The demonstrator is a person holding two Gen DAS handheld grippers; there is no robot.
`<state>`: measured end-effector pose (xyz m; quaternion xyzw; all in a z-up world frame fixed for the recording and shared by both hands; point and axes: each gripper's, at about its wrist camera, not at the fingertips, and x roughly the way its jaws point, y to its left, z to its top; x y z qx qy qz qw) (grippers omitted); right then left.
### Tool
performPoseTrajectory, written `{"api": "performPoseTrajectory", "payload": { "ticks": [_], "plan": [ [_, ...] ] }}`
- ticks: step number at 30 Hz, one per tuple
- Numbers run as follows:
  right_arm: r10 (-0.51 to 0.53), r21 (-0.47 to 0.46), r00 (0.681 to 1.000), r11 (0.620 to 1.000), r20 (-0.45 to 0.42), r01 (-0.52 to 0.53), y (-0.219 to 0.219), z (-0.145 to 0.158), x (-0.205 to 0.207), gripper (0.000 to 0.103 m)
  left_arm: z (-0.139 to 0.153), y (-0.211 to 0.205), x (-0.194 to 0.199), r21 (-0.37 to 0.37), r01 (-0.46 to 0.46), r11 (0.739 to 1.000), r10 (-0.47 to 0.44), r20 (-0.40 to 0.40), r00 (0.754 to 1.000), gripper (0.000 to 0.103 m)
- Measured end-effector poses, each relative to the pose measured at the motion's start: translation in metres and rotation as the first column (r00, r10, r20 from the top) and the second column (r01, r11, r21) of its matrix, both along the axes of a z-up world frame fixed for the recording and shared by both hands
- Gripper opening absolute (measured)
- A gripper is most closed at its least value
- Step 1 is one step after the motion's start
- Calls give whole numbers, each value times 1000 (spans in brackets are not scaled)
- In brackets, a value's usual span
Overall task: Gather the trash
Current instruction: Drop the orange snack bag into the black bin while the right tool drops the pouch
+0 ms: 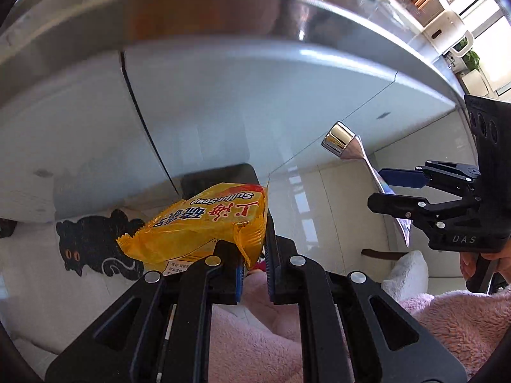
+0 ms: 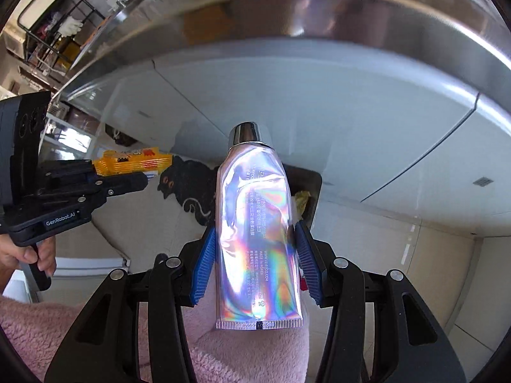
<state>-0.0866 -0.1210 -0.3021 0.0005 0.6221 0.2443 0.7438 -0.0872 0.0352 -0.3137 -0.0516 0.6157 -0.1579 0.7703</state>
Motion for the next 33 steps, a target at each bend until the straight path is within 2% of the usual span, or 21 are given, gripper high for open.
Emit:
{"api": "performPoseTrajectory", "payload": {
  "ticks": [6, 13, 16, 20, 29, 33],
  "plan": [
    [-23, -19, 997, 1000, -68, 21, 16, -57, 0, 50, -58, -5, 8, 8, 5, 1000, -4, -87, 996, 10],
    [-67, -65, 982, 996, -174, 56, 24, -120, 12, 50, -107, -2, 28, 11, 5, 1000, -4, -163, 987, 10],
    [-80, -89, 975, 994, -208, 62, 27, -140, 19, 50, -120, 2, 36, 22, 5, 1000, -1, -179, 984, 10],
    [-86, -104, 966, 993, -242, 62, 33, -158, 31, 50, -131, 6, 45, 20, -1, 1000, 5, -200, 980, 10],
    [-113, -123, 957, 989, -268, 83, 40, -176, 46, 50, -151, 5, 64, 21, -4, 1000, 9, -236, 972, 12],
    [-137, -112, 950, 988, -281, 109, 37, -176, 47, 52, -150, 6, 69, 23, -15, 1000, 20, -230, 973, 24]
  ]
}}
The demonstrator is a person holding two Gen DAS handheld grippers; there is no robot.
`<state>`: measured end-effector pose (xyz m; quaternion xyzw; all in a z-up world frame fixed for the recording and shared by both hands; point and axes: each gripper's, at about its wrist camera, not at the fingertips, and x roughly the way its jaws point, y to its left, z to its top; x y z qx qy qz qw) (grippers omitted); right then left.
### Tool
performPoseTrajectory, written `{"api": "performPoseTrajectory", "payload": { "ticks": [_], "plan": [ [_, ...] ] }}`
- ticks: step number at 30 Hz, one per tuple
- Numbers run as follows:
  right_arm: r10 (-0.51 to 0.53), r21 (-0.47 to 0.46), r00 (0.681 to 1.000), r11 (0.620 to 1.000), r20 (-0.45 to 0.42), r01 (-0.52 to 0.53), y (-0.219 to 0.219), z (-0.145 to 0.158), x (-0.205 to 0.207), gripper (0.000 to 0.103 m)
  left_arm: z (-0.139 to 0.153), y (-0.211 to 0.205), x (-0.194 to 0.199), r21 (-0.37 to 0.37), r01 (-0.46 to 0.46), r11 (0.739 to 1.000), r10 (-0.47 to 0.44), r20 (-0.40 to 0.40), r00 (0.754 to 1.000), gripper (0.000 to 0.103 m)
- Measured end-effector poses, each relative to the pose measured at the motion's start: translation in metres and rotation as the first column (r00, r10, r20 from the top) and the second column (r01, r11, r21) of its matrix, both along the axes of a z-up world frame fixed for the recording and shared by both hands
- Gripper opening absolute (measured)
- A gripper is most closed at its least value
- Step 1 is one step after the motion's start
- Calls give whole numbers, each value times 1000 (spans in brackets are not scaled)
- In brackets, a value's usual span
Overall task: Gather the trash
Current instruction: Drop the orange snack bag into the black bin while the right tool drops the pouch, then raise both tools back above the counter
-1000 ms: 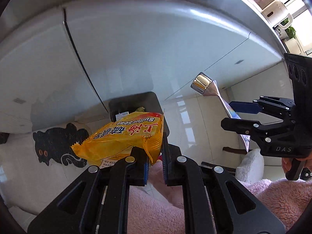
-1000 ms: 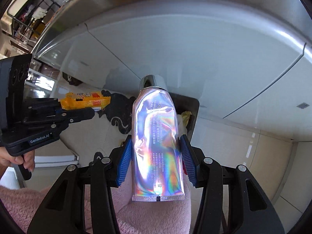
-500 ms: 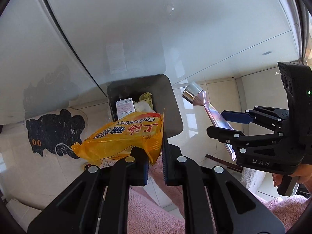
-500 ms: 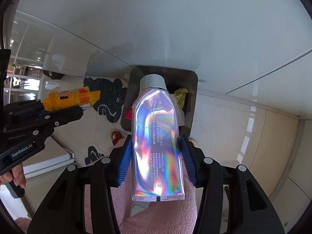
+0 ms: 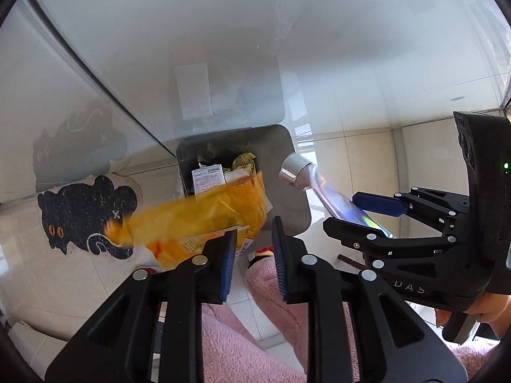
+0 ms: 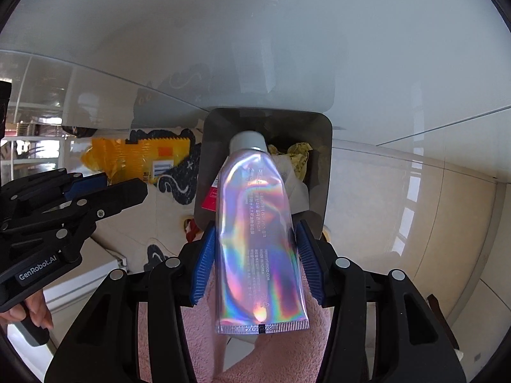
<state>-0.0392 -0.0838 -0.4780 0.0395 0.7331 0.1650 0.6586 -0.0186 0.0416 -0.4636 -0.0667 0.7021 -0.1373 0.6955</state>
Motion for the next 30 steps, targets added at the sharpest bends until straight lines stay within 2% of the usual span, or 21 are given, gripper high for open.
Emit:
{"api": "performPoseTrajectory", "payload": {
  "ticks": [2, 6, 8, 15, 18, 19, 24, 30],
  "plan": [
    [-4, -3, 1000, 1000, -1, 4, -1, 1, 1, 52, 2, 2, 3, -4, -5, 1000, 6, 4, 1000, 29],
    [-6, -2, 1000, 1000, 4, 6, -2, 2, 4, 52, 9, 9, 5, -9, -23, 1000, 23, 17, 1000, 29],
    [-9, 5, 1000, 1000, 11, 9, -4, 8, 4, 52, 13, 14, 5, -30, -41, 999, 41, 17, 999, 35],
    [-33, 7, 999, 999, 12, 33, -13, 14, 9, 52, 20, 10, 3, -77, -15, 997, 17, 26, 1000, 41],
    [-40, 3, 999, 999, 9, 39, -18, 15, 8, 52, 21, 6, 1, -117, -2, 993, 5, 24, 1000, 51],
    [-39, 0, 999, 999, 10, 39, -19, 15, 7, 52, 21, 4, 0, -113, 5, 994, -2, 25, 1000, 56],
    [-52, -1, 999, 999, 11, 52, -28, 19, 5, 52, 23, -3, 0, -100, 14, 995, -12, 22, 1000, 56],
    [-48, 20, 997, 999, 53, 47, -40, 51, 3, 52, 48, -2, -5, -69, 11, 998, -7, 55, 998, 62]
  ]
}}
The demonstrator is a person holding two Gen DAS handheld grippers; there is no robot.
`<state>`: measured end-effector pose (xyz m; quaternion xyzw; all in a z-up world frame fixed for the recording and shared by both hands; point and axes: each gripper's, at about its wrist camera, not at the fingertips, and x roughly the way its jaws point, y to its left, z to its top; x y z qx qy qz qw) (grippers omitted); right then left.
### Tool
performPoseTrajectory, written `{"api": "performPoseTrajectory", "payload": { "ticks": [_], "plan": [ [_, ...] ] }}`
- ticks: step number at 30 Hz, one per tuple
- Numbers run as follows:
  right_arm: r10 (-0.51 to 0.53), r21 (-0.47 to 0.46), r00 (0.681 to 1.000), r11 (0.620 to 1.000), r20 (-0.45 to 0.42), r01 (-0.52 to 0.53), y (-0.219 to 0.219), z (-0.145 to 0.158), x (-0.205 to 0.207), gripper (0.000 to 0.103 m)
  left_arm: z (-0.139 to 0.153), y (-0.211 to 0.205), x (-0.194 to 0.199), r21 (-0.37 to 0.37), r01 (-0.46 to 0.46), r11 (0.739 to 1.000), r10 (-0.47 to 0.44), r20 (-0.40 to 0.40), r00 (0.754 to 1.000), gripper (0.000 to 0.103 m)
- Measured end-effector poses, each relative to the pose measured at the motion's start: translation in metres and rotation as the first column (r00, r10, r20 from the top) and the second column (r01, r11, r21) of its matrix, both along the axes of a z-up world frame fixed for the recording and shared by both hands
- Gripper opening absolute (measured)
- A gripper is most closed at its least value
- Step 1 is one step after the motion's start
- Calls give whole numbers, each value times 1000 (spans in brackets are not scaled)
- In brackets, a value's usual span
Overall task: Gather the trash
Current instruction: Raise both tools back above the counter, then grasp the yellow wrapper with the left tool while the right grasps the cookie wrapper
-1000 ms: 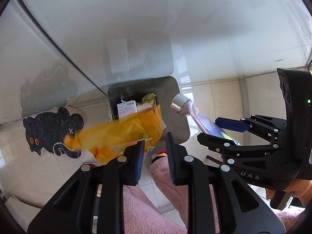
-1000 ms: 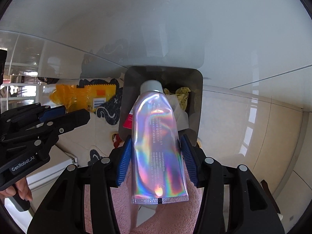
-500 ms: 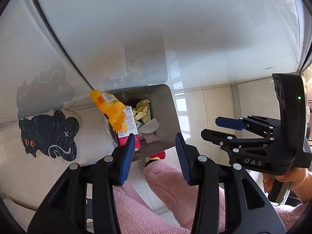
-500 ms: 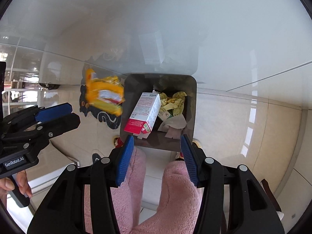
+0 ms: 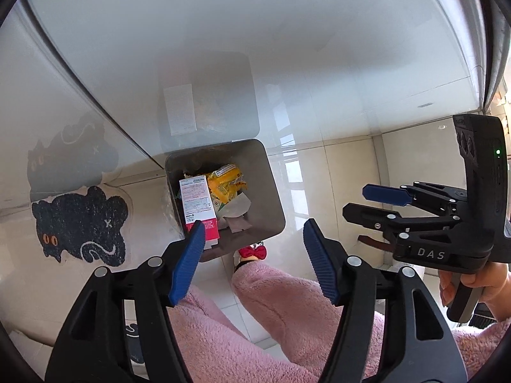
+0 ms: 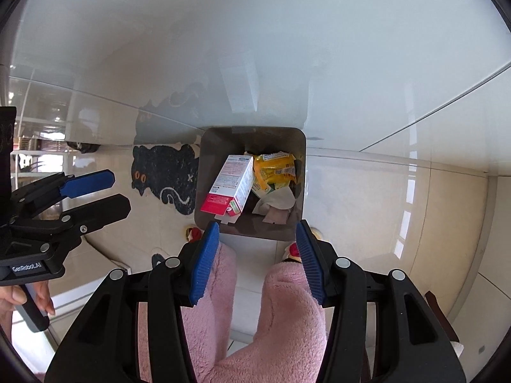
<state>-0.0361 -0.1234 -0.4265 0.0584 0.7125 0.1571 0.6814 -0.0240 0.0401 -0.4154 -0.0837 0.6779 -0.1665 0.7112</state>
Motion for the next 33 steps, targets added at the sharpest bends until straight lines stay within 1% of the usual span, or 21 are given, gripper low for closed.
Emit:
{"api": "performPoseTrajectory", "payload": {
  "ticks": [1, 3, 4, 5, 8, 10, 11, 14, 16, 17, 18, 20, 22, 24, 26, 29, 33],
  "plan": [
    [3, 8, 1000, 1000, 14, -3, -3, 10, -1, 54, 8, 0, -2, 7, -1, 1000, 1, 11, 1000, 64],
    [17, 23, 998, 1000, 57, -18, -9, 35, -5, 71, 27, 1, -9, 15, -2, 1000, 2, 38, 999, 69],
    [25, 30, 996, 999, 87, -28, -13, 50, -7, 74, 39, 1, -13, 14, -6, 1000, 6, 54, 999, 73],
    [36, 35, 992, 999, 119, -40, -17, 66, -10, 81, 49, 3, -16, 8, -12, 1000, 11, 66, 998, 77],
    [65, 20, 974, 997, 219, -71, -33, 114, -17, 85, 82, 6, -28, -13, -39, 999, 40, 104, 994, 83],
    [45, 29, 959, 998, 280, -55, -48, 146, -20, 89, 106, 7, -34, -41, -60, 997, 65, 135, 989, 87],
    [25, 44, 949, 998, 314, -41, -57, 163, -20, 90, 119, 7, -36, -56, -67, 996, 75, 156, 985, 90],
    [-44, 76, 907, 997, 418, 13, -85, 211, -17, 91, 157, 1, -36, -73, -69, 995, 84, 234, 968, 92],
    [-100, 102, 874, 993, 476, 58, -103, 239, -10, 95, 182, -3, -31, -80, -65, 995, 86, 295, 952, 93],
    [-131, 122, 856, 989, 501, 80, -111, 252, -5, 100, 196, -5, -27, -86, -61, 994, 86, 331, 940, 95],
    [-165, 147, 836, 984, 524, 102, -119, 263, 0, 100, 211, -8, -22, -92, -54, 994, 85, 371, 925, 95],
    [-215, 190, 807, 973, 549, 130, -133, 277, 14, 100, 236, -14, -13, -97, -42, 994, 81, 442, 894, 95],
    [-251, 209, 788, 965, 562, 158, -143, 286, 33, 100, 257, -21, -2, -96, -22, 995, 67, 504, 861, 95],
    [-274, 225, 773, 959, 572, 173, -151, 292, 54, 100, 267, -29, 15, -68, -1, 998, 39, 550, 834, 95],
    [-288, 218, 764, 956, 578, 195, -158, 293, 76, 100, 276, -37, 32, -40, 17, 999, 10, 587, 810, 95],
    [-306, 223, 757, 951, 577, 214, -162, 293, 107, 97, 281, -49, 59, -23, 42, 999, -19, 608, 793, 95],
    [-318, 232, 773, 946, 548, 225, -160, 282, 150, 93, 285, -64, 93, 8, 83, 997, -69, 637, 768, 95]
  ]
}}
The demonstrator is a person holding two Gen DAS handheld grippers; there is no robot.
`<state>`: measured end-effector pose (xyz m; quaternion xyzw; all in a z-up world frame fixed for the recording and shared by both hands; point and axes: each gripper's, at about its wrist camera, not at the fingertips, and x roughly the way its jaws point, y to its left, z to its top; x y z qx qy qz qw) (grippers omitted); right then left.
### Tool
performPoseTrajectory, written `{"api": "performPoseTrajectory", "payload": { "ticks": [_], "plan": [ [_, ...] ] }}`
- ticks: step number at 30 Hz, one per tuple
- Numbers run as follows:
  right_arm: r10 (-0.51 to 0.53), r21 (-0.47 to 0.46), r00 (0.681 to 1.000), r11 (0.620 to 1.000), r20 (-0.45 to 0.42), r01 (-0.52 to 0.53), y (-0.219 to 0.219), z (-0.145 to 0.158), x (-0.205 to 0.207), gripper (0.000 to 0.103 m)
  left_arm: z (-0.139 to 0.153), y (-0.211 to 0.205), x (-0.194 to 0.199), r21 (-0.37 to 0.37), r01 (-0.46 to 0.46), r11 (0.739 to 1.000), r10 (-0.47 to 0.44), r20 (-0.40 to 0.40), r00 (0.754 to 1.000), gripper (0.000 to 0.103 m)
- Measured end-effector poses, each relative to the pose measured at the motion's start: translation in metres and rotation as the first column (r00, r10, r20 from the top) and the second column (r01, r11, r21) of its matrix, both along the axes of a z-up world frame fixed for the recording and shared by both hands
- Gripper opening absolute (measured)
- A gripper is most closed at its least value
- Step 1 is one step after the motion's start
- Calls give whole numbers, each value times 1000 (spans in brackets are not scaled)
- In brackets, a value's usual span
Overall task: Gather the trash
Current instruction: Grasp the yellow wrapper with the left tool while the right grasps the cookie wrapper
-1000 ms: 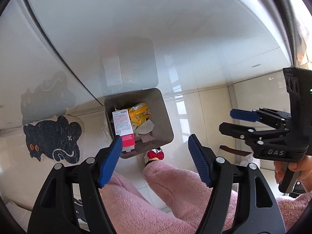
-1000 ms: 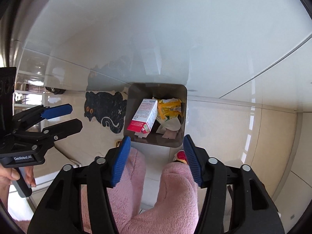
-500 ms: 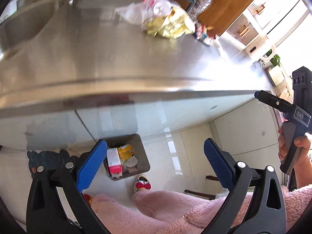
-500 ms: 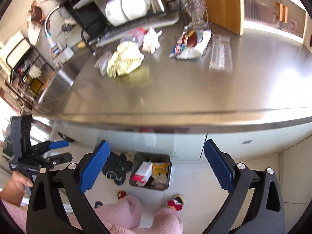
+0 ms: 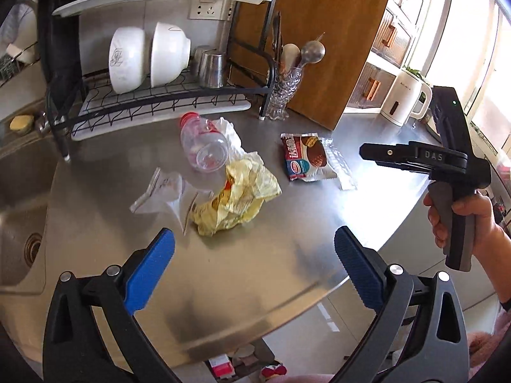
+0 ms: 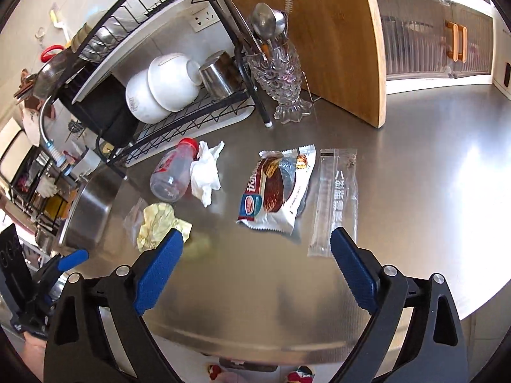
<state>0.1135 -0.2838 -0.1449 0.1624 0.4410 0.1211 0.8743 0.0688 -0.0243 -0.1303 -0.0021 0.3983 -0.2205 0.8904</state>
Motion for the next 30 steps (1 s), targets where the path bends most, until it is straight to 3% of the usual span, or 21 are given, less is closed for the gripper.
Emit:
{"api": "performPoseTrajectory", "payload": {
  "ticks": [6, 12, 16, 18, 20, 21, 26, 30],
  "plan": [
    [-4, 6, 996, 1000, -85, 4, 13, -29, 55, 84, -13, -24, 47, 53, 54, 997, -54, -4, 999, 95],
    [-13, -6, 990, 1000, -143, 13, 22, -53, 75, 76, -37, -34, 73, 74, 84, 994, -81, -43, 996, 89],
    [-23, -40, 988, 999, -154, 17, 25, -61, 77, 66, -53, -32, 84, 79, 79, 994, -72, -92, 993, 77],
    [-25, -57, 987, 998, -161, 16, 26, -64, 77, 44, -58, -30, 86, 71, 82, 994, -74, -114, 991, 66],
    [-21, -70, 986, 998, -163, 10, 27, -65, 77, 33, -61, -30, 87, 69, 93, 993, -84, -129, 988, 45],
    [-17, -65, 986, 998, -165, 6, 27, -66, 77, 31, -62, -30, 87, 73, 99, 992, -89, -133, 987, 41],
    [-1, -68, 991, 998, -131, -8, 32, -58, 74, 11, -60, -30, 83, 71, 111, 991, -101, -128, 987, 30],
    [21, -69, 994, 997, -103, -29, 35, -46, 70, 6, -52, -33, 77, 76, 117, 990, -109, -102, 989, 26]
  ]
}}
